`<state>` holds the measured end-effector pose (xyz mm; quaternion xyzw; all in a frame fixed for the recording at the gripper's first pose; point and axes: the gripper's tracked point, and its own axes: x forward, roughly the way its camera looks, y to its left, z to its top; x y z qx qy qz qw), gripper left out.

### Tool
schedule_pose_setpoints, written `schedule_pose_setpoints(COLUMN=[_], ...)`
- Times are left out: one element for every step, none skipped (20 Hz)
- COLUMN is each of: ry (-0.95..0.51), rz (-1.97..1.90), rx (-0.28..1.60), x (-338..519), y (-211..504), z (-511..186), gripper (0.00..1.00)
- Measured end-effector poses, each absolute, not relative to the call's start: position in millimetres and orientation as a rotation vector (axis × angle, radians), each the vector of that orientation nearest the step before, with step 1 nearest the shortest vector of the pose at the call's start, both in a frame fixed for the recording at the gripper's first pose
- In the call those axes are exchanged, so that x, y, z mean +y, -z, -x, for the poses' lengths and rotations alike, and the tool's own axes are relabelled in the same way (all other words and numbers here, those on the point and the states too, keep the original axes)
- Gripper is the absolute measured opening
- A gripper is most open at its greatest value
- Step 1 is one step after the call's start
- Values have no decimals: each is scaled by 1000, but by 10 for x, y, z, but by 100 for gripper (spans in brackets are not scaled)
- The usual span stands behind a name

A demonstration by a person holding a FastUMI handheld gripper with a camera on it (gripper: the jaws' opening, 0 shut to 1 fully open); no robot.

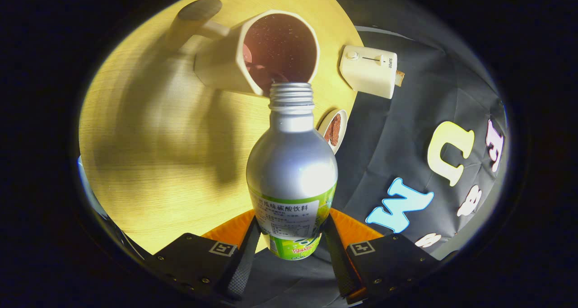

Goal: Take the bottle from table, then pour the juice into the cup, finally place the bottle on the coaster

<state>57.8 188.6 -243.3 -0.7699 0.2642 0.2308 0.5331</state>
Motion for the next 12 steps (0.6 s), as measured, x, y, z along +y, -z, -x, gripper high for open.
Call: schedule_pose_setpoints(ry=[-550, -550, -551, -553, -552, -552, -552, -553, -553, -556, -558, -559], rz=[1838, 1841, 1842, 1843, 1845, 1848, 1849, 1853, 1858, 1863, 1868, 1874], rx=[631, 630, 631, 632, 633, 636, 637, 638, 634, 633, 633, 632], x=[1881, 1882, 1882, 1884, 1881, 1877, 1881, 1883, 1887, 1888, 1895, 1895], y=[2437, 2431, 2431, 2430, 2428, 2420, 2423, 2423, 2410, 2405, 2399, 2392], z=[-587, -588, -597, -595, -598, -608, -612, -619, -626, -631, -634, -646], gripper=[76, 75, 75, 75, 75, 76, 76, 76, 75, 76, 76, 76])
